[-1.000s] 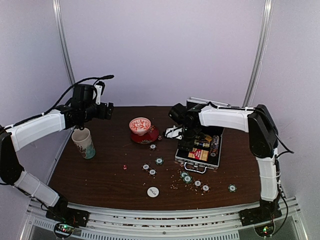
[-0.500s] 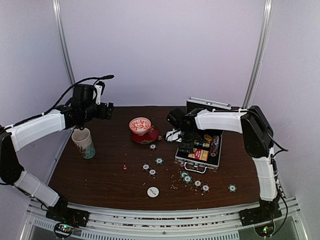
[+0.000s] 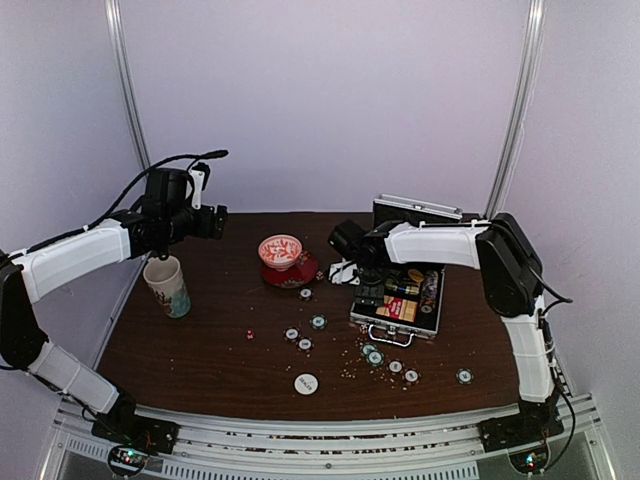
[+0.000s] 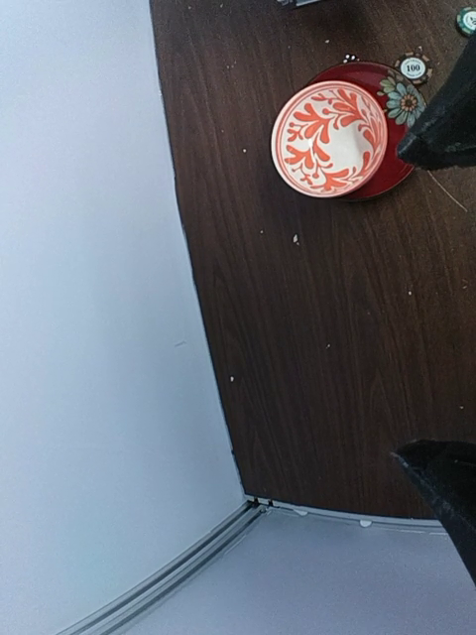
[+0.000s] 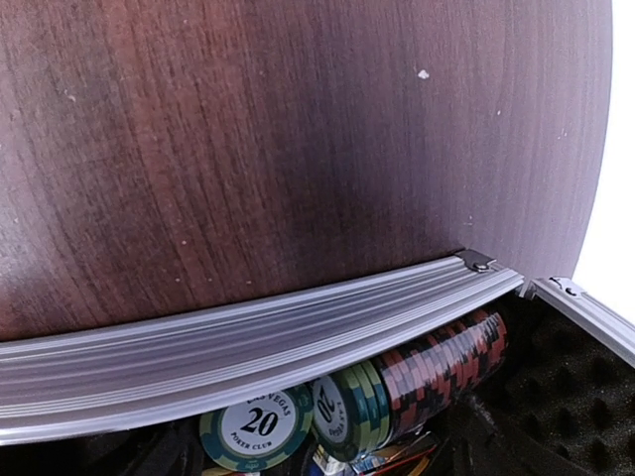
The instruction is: Pack up texas hold em set
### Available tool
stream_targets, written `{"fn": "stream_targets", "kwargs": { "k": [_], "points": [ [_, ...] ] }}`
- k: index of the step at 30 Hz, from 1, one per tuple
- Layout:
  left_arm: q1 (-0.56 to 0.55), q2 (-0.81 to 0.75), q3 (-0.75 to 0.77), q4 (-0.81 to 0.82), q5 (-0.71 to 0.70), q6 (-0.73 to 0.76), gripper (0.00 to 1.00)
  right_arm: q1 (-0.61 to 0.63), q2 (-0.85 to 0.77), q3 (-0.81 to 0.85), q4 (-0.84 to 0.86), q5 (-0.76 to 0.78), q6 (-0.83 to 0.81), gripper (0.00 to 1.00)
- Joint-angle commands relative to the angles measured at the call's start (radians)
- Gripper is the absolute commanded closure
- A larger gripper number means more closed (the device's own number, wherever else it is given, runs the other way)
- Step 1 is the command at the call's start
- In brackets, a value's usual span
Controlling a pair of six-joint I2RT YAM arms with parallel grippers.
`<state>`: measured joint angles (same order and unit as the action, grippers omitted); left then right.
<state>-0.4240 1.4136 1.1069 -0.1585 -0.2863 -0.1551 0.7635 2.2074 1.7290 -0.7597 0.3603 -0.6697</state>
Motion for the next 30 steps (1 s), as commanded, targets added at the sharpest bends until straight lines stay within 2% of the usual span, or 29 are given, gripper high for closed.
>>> {"fn": "stream_targets", "kwargs": {
  "k": [1, 24, 30],
  "points": [
    [0.010, -0.005, 0.018, 0.025, 0.012, 0.007, 0.03, -0.007, 0.009, 0.040, 0.038, 0.081, 0.004, 0.15],
    [0.010, -0.001, 0.022, 0.020, 0.031, 0.005, 0.03, -0.033, 0.029, 0.107, 0.004, 0.060, 0.016, 0.16],
    [0.011, -0.001, 0.024, 0.019, 0.028, 0.005, 0.03, -0.029, -0.007, 0.152, -0.073, -0.044, 0.034, 0.16]
  ]
}}
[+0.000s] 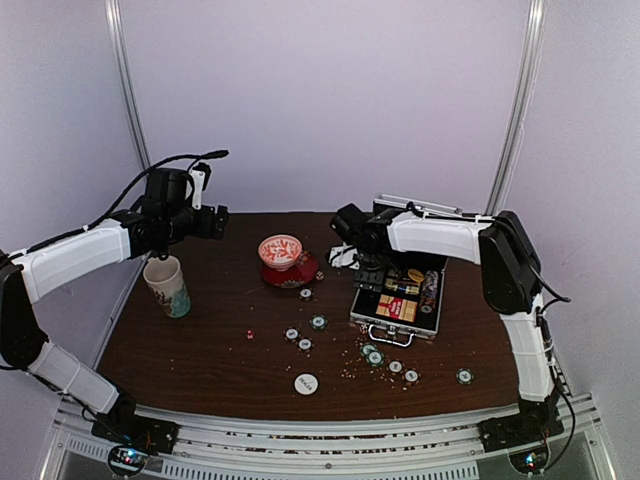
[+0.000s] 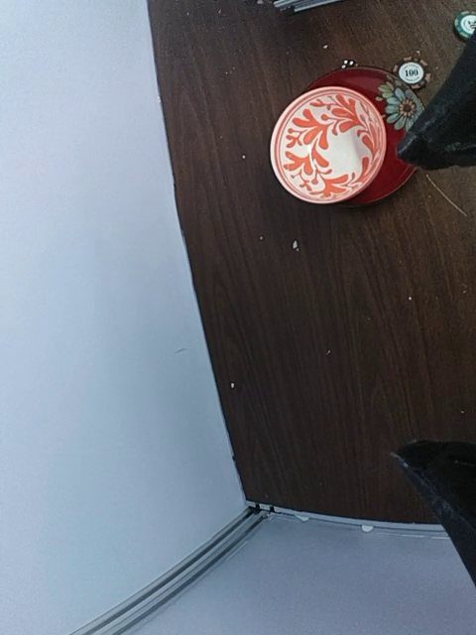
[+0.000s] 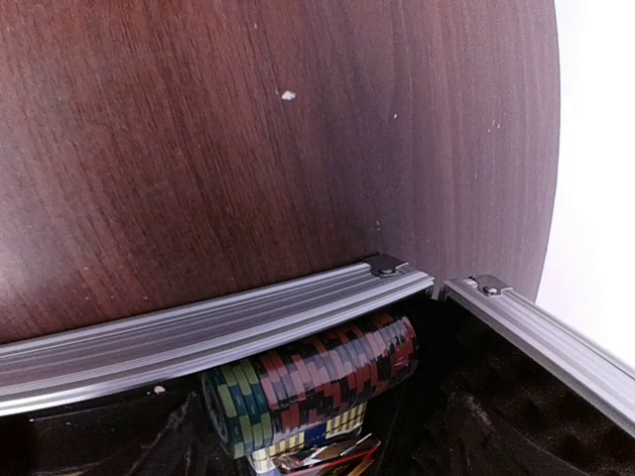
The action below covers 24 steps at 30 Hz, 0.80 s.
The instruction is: Pack up texas hold em set
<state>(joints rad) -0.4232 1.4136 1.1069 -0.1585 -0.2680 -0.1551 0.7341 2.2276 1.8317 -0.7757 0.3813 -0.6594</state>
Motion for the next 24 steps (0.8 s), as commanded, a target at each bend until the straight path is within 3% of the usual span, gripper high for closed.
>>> {"fn": "stream_targets", "kwargs": {
  "k": [1, 7, 12, 20, 24],
  "points": [
    [0.010, -0.001, 0.024, 0.019, 0.006, 0.003, 0.02, 0.002, -0.039, 0.050, -0.064, -0.087, 0.028, 0.16],
    [0.021, -0.005, 0.009, 0.032, 0.005, -0.006, 0.02, 0.007, -0.117, 0.039, -0.147, -0.272, 0.034, 0.16],
    [0.004, 0.019, 0.048, -0.021, 0.094, -0.010, 0.03, 0.007, -0.262, -0.116, -0.136, -0.480, 0.015, 0.16],
    [-0.131, 0.050, 0.079, -0.144, 0.170, 0.008, 0.14, -0.026, -0.476, -0.422, -0.072, -0.741, 0.056, 0.21],
    [-0.241, 0.090, 0.069, -0.164, 0.238, 0.047, 0.16, -0.034, -0.540, -0.564, -0.010, -0.732, 0.070, 0.28]
  ]
}}
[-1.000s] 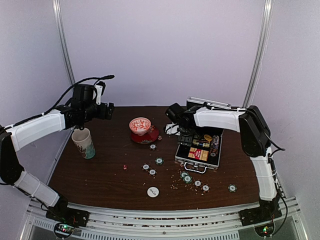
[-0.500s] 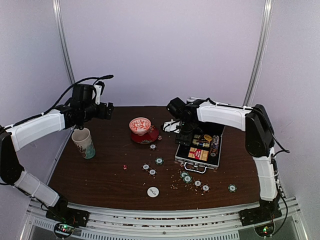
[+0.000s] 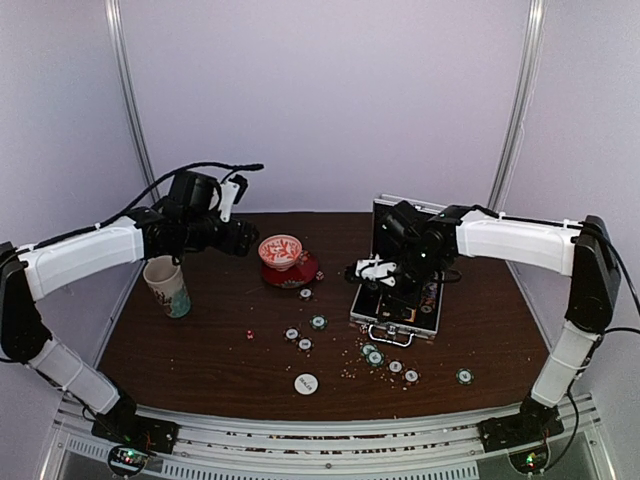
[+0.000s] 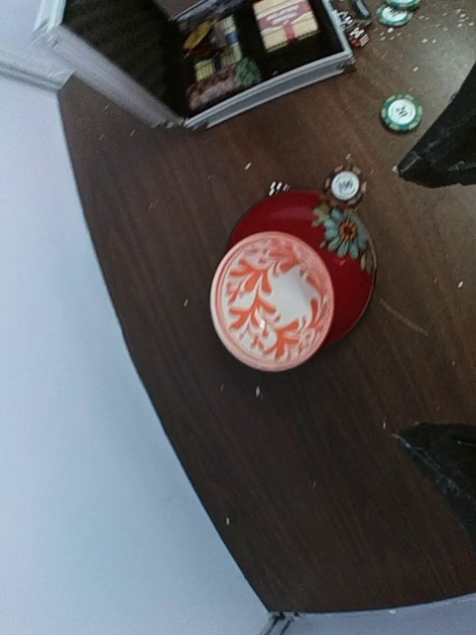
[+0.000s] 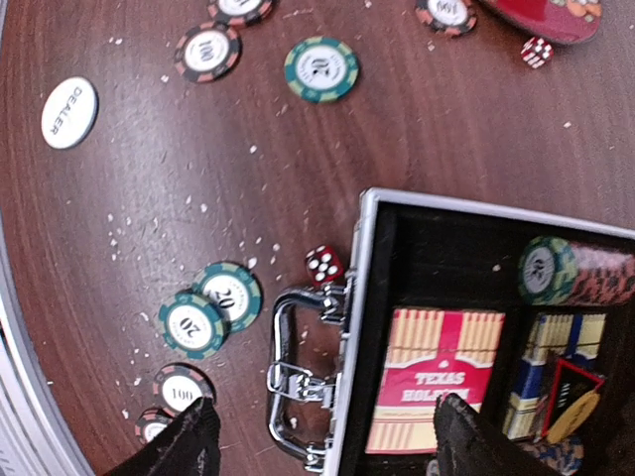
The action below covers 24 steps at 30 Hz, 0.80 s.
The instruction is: Pack up texas hold em set
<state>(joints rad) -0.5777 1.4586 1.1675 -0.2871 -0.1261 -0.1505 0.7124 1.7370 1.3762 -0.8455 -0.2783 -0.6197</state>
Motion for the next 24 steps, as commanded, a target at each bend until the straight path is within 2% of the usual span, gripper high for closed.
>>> {"fn": "stream_targets", "kwargs": {
  "k": [1, 6, 9, 13, 18, 22, 24],
  "points": [
    [-0.111, 0.064, 0.009, -0.041, 0.115, 0.072, 0.18, -0.014, -0.061, -0.139, 0.081, -0.053, 0.038, 0.30],
    [-0.165, 0.158, -0.008, -0.047, 0.272, 0.129, 0.25, -0.014, -0.113, -0.233, 0.125, -0.015, 0.056, 0.44],
    [-0.176, 0.192, 0.007, -0.048, 0.332, 0.127, 0.27, -0.014, -0.141, -0.277, 0.122, -0.010, 0.050, 0.48],
    [-0.185, 0.223, 0.032, -0.048, 0.325, 0.127, 0.27, -0.014, -0.187, -0.322, 0.114, 0.019, 0.038, 0.50],
    [-0.185, 0.241, 0.047, -0.042, 0.248, 0.108, 0.25, 0.007, -0.206, -0.353, 0.154, 0.026, 0.030, 0.53],
    [-0.185, 0.242, 0.045, -0.040, 0.219, 0.096, 0.23, 0.081, -0.168, -0.364, 0.201, 0.058, -0.002, 0.52],
    [-0.185, 0.237, 0.040, -0.039, 0.229, 0.092, 0.23, 0.111, -0.135, -0.350, 0.211, 0.054, -0.014, 0.48]
  ]
}}
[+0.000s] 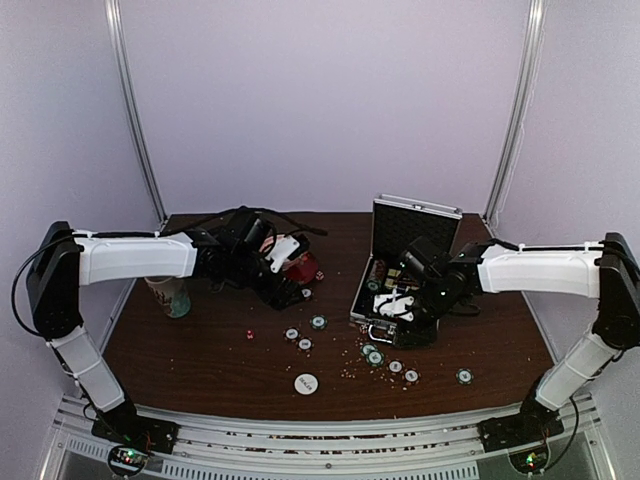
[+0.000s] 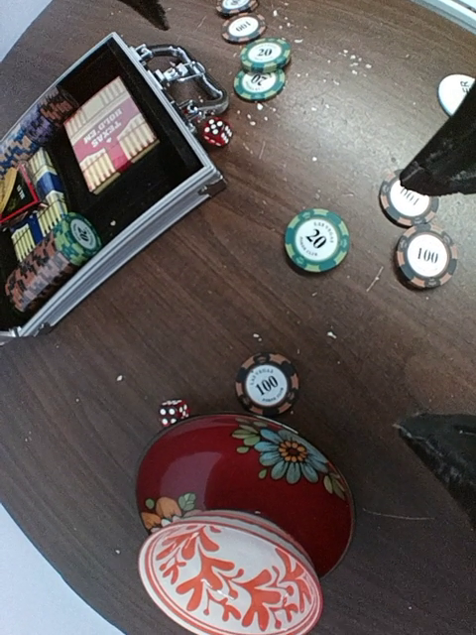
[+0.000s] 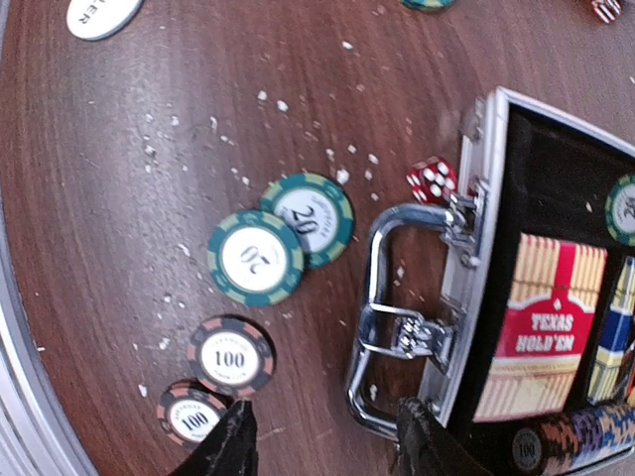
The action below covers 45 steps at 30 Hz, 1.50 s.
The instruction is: Pack up texas hold em set
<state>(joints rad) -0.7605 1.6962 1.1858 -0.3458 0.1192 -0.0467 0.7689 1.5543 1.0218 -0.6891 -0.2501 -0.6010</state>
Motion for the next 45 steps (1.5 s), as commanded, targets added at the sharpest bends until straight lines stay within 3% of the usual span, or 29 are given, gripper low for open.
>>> {"fn": "stream_targets", "kwargs": {
  "k": [1, 7, 25, 36, 40, 45],
  "points": [
    [-0.002, -0.005, 0.016, 0.019, -0.014, -0.015, 0.22, 0.063, 0.065, 0.016, 0.058, 0.020, -0.036, 0.46],
    [-0.002, -0.049, -0.037, 0.018, -0.036, -0.021, 0.22, 0.098, 0.134, 0.042, 0.083, 0.029, -0.061, 0.36],
    [-0.002, -0.078, -0.081, 0.042, -0.068, -0.022, 0.22, 0.123, 0.243, 0.098, 0.083, 0.003, -0.076, 0.37],
    [-0.002, -0.073, -0.094, 0.056, -0.073, -0.023, 0.22, 0.134, 0.271, 0.102, 0.073, 0.036, -0.072, 0.48],
    [-0.002, -0.070, -0.094, 0.064, -0.073, -0.022, 0.22, 0.134, 0.266, 0.104, 0.071, 0.043, -0.065, 0.58],
    [-0.002, -0.066, -0.094, 0.069, -0.075, -0.022, 0.22, 0.138, 0.236, 0.142, 0.026, 0.035, -0.039, 0.60]
  ]
}}
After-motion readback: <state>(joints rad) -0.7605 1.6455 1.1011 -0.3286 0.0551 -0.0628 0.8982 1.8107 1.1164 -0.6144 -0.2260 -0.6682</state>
